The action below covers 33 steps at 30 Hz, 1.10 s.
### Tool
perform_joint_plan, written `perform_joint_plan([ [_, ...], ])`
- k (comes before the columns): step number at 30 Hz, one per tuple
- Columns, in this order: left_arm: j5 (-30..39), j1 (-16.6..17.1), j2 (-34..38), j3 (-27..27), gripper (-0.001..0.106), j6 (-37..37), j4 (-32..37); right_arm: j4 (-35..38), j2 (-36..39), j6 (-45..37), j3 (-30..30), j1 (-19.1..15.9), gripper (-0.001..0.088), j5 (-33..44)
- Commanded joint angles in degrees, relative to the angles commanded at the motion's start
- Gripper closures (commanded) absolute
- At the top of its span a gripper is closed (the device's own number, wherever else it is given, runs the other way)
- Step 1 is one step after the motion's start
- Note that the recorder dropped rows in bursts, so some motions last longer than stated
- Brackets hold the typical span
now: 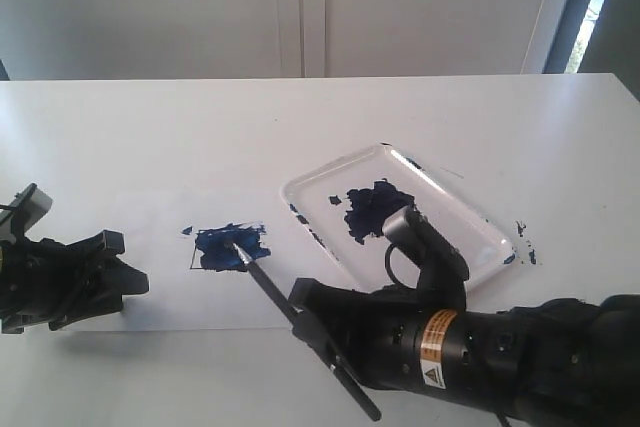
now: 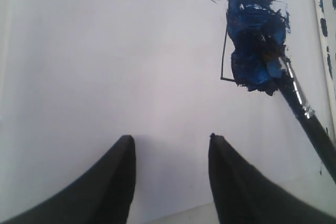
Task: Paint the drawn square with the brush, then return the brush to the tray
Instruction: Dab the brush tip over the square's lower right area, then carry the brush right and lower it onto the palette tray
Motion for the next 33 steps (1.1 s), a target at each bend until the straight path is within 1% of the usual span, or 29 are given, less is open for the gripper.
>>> perform_joint_plan([
  [3,0.00,0.00,0.00,0.00,0.053,0.00,0.00,1.11,-2.15,-3.04,0.00,-1.01,0.0868,2.91],
  [5,0.00,0.00,0.00,0.00,0.053,0.00,0.00,-0.47,-3.27,-5.32,0.00,-1.01,0.0868,3.09],
  [7,0.00,0.00,0.00,0.00,0.053,0.00,0.00,-7.52,-5.30,-7.00,0.00,-0.91,0.0868,-0.24],
  [8,0.00,0.00,0.00,0.00,0.053,0.00,0.00,-12.92,-7.27,-8.43,0.00,-0.91,0.0868,-1.79],
  [9,0.02,0.00,0.00,0.00,0.053,0.13,0.00,-14.87,-9.19,-10.64,0.00,-0.91,0.0868,-0.93],
  [11,0.38,0.00,0.00,0.00,0.053,0.23,0.00,-14.41,-13.19,-16.56,0.00,-0.91,0.0868,4.86],
  [12,0.50,0.00,0.00,0.00,0.053,0.23,0.00,-12.53,-15.40,-21.21,0.00,-0.91,0.0868,9.54],
  [14,1.00,0.00,0.00,0.00,0.053,0.36,0.00,-8.94,-18.59,-28.80,0.00,-0.91,0.0868,15.78],
  [15,1.70,0.00,-0.26,0.00,0.053,0.48,0.00,-7.74,-19.76,-31.58,0.00,-0.91,0.0868,17.11],
  [17,1.72,0.00,-2.21,0.00,0.053,1.48,0.00,-7.33,-21.26,-33.98,0.00,-0.91,0.0868,18.93],
  [18,1.60,0.00,-3.41,0.00,0.053,1.48,0.00,-7.45,-21.47,-34.39,0.00,-0.91,0.0868,20.24],
  [19,1.60,0.00,-6.39,0.00,0.053,1.48,0.00,-7.55,-21.47,-34.89,0.00,-0.91,0.0868,23.47],
  [20,1.47,0.00,-7.66,0.00,0.053,1.48,0.00,-8.15,-21.47,-34.88,0.00,-0.91,0.0868,24.77],
  [21,1.47,0.00,-11.02,0.00,0.053,1.48,0.00,-8.94,-21.47,-34.88,0.00,-0.91,0.0868,26.05],
  [22,1.34,0.00,-12.32,0.00,0.053,1.48,0.00,-9.06,-21.47,-34.88,0.00,-1.01,0.0868,26.05],
  [24,0.21,0.00,-19.00,0.00,0.053,1.61,0.00,-9.34,-21.47,-34.88,0.00,-2.91,0.0868,27.29],
  [27,-1.79,0.00,-24.91,0.00,0.053,4.01,0.00,-10.97,-21.47,-34.70,0.00,-5.31,0.0868,29.19],
  [29,-3.50,0.00,-29.03,0.00,0.053,4.78,0.00,-14.27,-21.47,-31.53,0.00,-6.26,0.0868,29.02],
  [30,-4.10,0.00,-32.24,0.00,0.053,4.78,0.00,-17.98,-21.47,-28.12,0.00,-6.98,0.0868,29.29],
  [31,-4.20,0.00,-33.97,0.00,0.053,4.52,0.00,-19.63,-21.47,-26.64,0.00,-7.26,0.0868,29.59],
  [32,-4.20,0.00,-37.31,0.00,0.053,3.63,0.00,-24.12,-21.58,-22.23,-0.22,-7.71,0.0868,31.39],
  [33,-4.20,0.00,-39.19,0.00,0.053,3.01,0.00,-27.41,-21.82,-19.82,-0.48,-7.71,0.0868,33.45],
])
